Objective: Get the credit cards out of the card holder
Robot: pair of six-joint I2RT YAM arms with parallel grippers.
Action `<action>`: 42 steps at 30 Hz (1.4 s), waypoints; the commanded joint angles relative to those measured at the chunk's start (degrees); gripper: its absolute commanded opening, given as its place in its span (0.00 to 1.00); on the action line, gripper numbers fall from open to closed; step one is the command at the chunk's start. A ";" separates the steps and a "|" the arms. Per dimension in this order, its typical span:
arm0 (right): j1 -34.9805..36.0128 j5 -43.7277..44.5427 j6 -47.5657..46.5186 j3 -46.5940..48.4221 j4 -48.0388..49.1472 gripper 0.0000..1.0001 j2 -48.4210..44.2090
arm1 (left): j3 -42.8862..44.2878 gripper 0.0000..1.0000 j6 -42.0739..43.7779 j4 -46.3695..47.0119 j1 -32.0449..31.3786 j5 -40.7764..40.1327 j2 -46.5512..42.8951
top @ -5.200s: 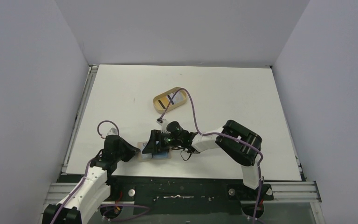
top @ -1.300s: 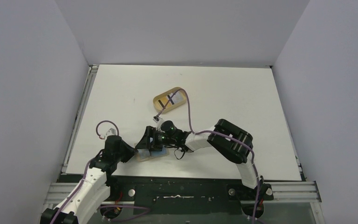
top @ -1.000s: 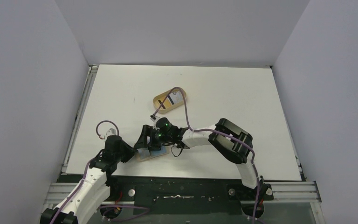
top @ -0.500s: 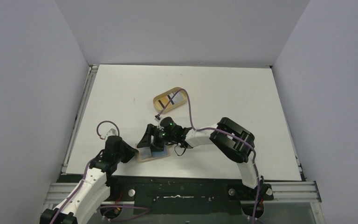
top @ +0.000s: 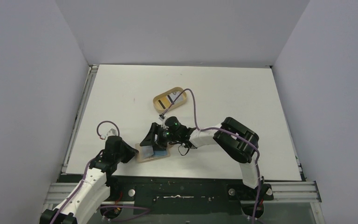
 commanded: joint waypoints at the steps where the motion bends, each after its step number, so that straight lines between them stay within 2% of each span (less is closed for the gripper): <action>1: -0.62 -0.45 -0.05 -0.91 5.04 0.61 -4.30 | 0.35 0.00 0.85 -4.11 -0.31 -0.03 0.17; 5: -0.85 0.61 -1.15 -2.83 4.75 0.55 -3.97 | 0.30 0.00 0.93 -4.02 -0.32 -0.03 0.35; 8: -0.95 1.58 -1.71 -4.34 5.06 0.44 -3.12 | 0.27 0.00 0.94 -4.08 -0.31 -0.03 0.27; 13: -1.05 2.81 -2.91 -6.59 5.20 0.35 -2.56 | 0.20 0.00 1.00 -4.19 -0.33 -0.03 0.18; 16: -1.30 2.86 -3.12 -7.41 5.42 0.22 -2.26 | 0.26 0.00 1.03 -4.15 -0.34 -0.03 0.18; 24: -1.72 2.57 -3.25 -9.02 6.65 0.19 -2.11 | 0.23 0.00 1.12 -4.19 -0.36 -0.03 0.17; 25: -1.83 2.48 -3.25 -9.26 6.97 0.18 -2.07 | 0.32 0.00 1.12 -4.19 -0.32 -0.03 0.22; 29: -2.18 1.95 -3.08 -10.31 7.64 0.00 -2.30 | 0.21 0.00 1.20 -4.19 -0.34 -0.03 0.17; 34: -3.79 0.16 -3.90 -12.38 7.19 0.00 -4.16 | 0.32 0.00 1.29 -4.31 -0.31 -0.03 0.12; 38: -7.58 -2.64 -9.84 -13.31 -1.02 0.00 -10.02 | 0.37 0.00 1.29 -4.54 -0.32 -0.03 -0.30; 42: -12.34 -6.21 -20.97 -8.11 -17.66 0.00 -16.48 | 0.60 0.00 1.37 -5.29 -0.25 -0.03 -0.89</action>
